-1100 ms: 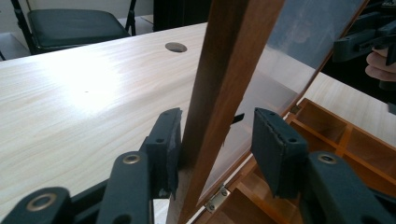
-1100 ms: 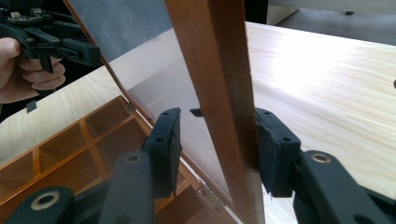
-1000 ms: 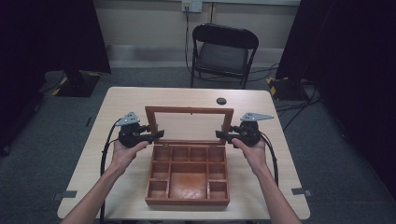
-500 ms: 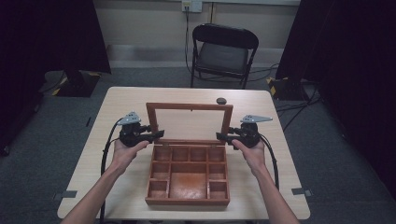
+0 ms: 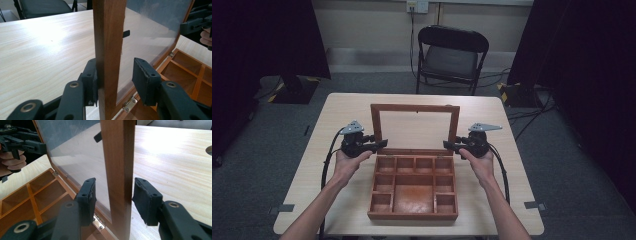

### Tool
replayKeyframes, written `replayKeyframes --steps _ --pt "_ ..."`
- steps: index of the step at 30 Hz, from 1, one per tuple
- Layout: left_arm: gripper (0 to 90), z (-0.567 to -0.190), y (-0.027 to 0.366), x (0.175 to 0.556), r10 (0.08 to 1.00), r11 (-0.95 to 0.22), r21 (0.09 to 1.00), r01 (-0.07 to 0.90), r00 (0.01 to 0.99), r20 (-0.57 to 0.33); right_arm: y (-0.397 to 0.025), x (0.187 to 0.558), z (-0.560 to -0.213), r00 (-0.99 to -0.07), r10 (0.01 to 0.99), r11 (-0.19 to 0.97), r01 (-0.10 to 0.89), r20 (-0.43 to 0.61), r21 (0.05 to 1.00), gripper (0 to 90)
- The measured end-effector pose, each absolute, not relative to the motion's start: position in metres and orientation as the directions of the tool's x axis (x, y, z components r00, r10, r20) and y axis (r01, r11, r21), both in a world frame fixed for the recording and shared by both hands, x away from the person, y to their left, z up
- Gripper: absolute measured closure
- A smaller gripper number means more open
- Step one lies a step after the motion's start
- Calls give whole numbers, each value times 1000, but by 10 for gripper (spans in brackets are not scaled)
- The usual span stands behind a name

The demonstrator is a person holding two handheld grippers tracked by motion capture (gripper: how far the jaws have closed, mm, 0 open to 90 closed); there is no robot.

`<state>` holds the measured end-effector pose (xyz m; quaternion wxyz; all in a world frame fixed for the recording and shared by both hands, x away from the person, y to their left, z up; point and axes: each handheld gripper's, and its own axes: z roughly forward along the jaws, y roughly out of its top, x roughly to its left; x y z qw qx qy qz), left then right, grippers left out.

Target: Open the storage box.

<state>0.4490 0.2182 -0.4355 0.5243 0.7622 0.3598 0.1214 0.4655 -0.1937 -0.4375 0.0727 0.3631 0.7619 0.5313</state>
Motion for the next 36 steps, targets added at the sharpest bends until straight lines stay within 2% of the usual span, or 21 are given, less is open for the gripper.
replayKeyframes --steps 8,15,23,36 --pt "583 -441 218 454 692 -191 878 439 694 -197 -187 470 -442 -717 639 167 484 279 859 547" --pt "572 -442 216 462 687 -186 867 463 692 -222 -190 474 -446 -704 648 157 495 289 855 601" --pt "556 -445 216 468 676 -175 863 474 695 -244 -193 475 -447 -696 654 155 507 296 848 592" --pt "521 -454 217 478 672 -158 853 498 687 -277 -191 482 -456 -682 666 141 513 302 846 528"
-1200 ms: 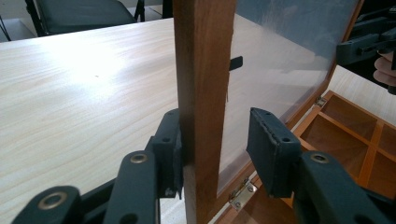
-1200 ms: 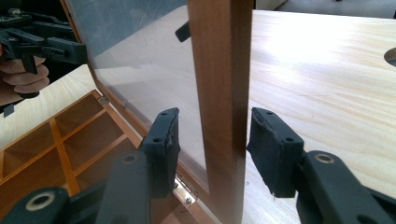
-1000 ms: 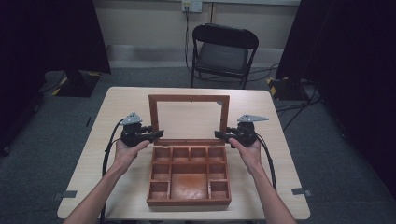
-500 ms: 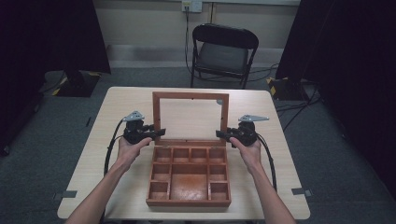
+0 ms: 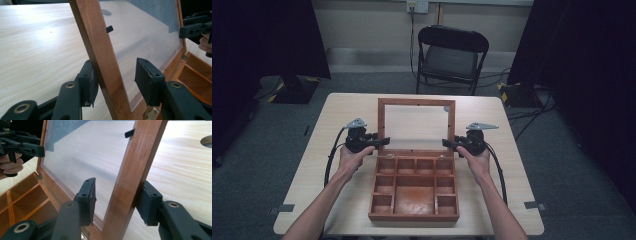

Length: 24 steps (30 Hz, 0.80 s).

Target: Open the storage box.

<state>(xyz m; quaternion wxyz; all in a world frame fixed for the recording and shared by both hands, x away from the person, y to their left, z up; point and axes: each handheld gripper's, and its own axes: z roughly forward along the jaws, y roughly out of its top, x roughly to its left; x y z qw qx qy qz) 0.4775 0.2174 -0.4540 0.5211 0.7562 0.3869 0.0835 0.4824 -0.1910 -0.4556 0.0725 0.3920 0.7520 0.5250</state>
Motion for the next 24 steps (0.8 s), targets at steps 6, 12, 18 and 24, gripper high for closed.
replayKeyframes --steps 6,12,18,24 --pt "478 -457 215 479 679 -171 848 502 684 -268 -189 484 -458 -675 671 142 523 307 840 504" --pt "422 -461 212 480 677 -186 836 516 684 -272 -188 485 -461 -673 672 151 533 309 833 472" --pt "395 -465 212 482 683 -178 826 535 671 -287 -186 486 -464 -663 688 165 539 295 826 419" --pt "373 -469 213 483 689 -187 813 552 664 -292 -183 485 -465 -654 708 191 540 266 820 367"
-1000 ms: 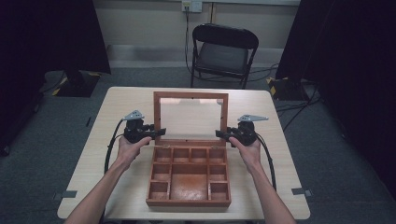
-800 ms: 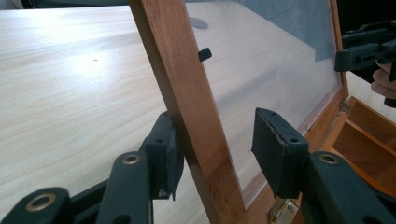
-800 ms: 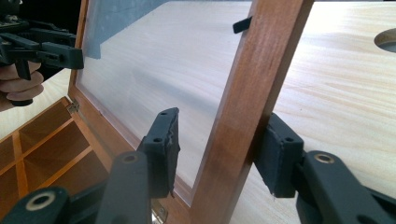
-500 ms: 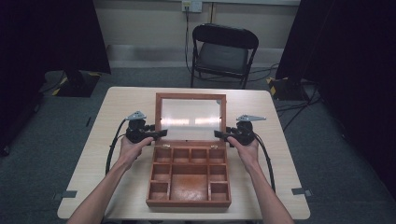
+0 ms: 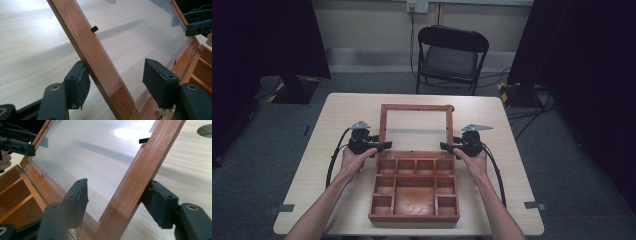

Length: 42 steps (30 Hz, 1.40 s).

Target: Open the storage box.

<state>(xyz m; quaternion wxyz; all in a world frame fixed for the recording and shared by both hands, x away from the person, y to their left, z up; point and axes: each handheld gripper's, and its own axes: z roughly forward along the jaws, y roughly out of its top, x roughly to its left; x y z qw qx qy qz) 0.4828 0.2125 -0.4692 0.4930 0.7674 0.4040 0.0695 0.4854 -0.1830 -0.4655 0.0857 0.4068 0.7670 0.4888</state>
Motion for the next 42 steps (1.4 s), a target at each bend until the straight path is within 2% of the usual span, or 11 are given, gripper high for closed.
replayKeyframes --steps 31,42 --pt "303 -479 212 487 689 -181 779 600 643 -335 -182 484 -475 -614 732 185 595 294 782 245" --pt "278 -488 216 491 682 -142 747 650 611 -402 -184 487 -480 -589 728 164 647 352 744 224"
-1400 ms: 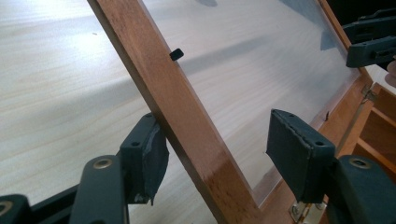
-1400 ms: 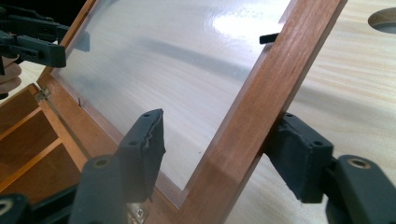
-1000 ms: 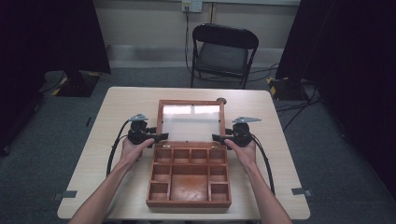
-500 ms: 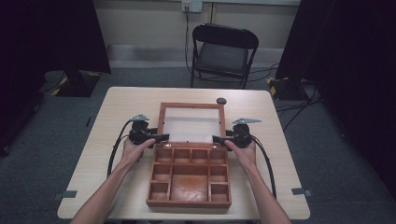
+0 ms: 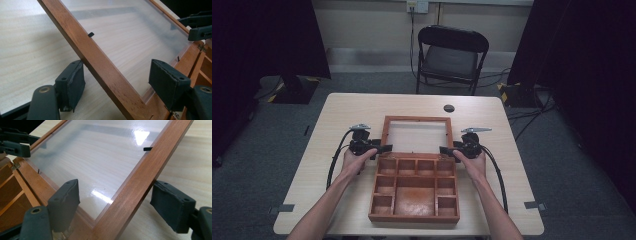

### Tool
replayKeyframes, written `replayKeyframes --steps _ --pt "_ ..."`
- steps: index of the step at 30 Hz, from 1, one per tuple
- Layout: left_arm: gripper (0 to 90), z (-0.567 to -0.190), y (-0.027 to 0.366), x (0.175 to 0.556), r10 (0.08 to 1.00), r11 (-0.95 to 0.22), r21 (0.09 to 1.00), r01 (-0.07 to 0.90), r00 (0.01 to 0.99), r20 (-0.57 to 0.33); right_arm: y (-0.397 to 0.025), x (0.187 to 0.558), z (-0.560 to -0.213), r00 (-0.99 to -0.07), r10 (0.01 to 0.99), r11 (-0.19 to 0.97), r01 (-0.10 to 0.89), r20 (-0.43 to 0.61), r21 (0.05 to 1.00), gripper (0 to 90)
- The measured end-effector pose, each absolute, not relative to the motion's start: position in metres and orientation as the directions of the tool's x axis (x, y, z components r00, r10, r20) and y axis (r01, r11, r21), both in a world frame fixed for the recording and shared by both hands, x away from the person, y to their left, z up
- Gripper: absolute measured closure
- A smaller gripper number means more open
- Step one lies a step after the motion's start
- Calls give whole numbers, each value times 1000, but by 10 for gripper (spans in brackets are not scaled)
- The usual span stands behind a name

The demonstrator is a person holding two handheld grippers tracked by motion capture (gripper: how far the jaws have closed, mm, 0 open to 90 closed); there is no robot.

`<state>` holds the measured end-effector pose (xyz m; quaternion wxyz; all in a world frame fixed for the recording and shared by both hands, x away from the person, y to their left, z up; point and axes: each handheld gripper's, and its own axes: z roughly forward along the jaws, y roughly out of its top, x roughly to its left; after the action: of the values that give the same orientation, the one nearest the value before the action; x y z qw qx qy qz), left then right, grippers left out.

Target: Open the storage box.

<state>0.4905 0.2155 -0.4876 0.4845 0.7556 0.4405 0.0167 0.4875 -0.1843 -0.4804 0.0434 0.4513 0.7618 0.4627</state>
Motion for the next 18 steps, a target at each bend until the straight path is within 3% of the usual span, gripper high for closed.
replayKeyframes --steps 4,5,18 --pt "283 -488 218 490 694 -153 748 646 609 -384 -186 489 -483 -572 726 145 671 383 727 201" --pt "283 -488 219 489 697 -153 751 643 609 -379 -186 488 -482 -581 742 172 648 336 742 225" --pt "266 -469 235 472 729 -184 771 609 611 -308 -199 477 -463 -585 759 179 611 287 771 210"
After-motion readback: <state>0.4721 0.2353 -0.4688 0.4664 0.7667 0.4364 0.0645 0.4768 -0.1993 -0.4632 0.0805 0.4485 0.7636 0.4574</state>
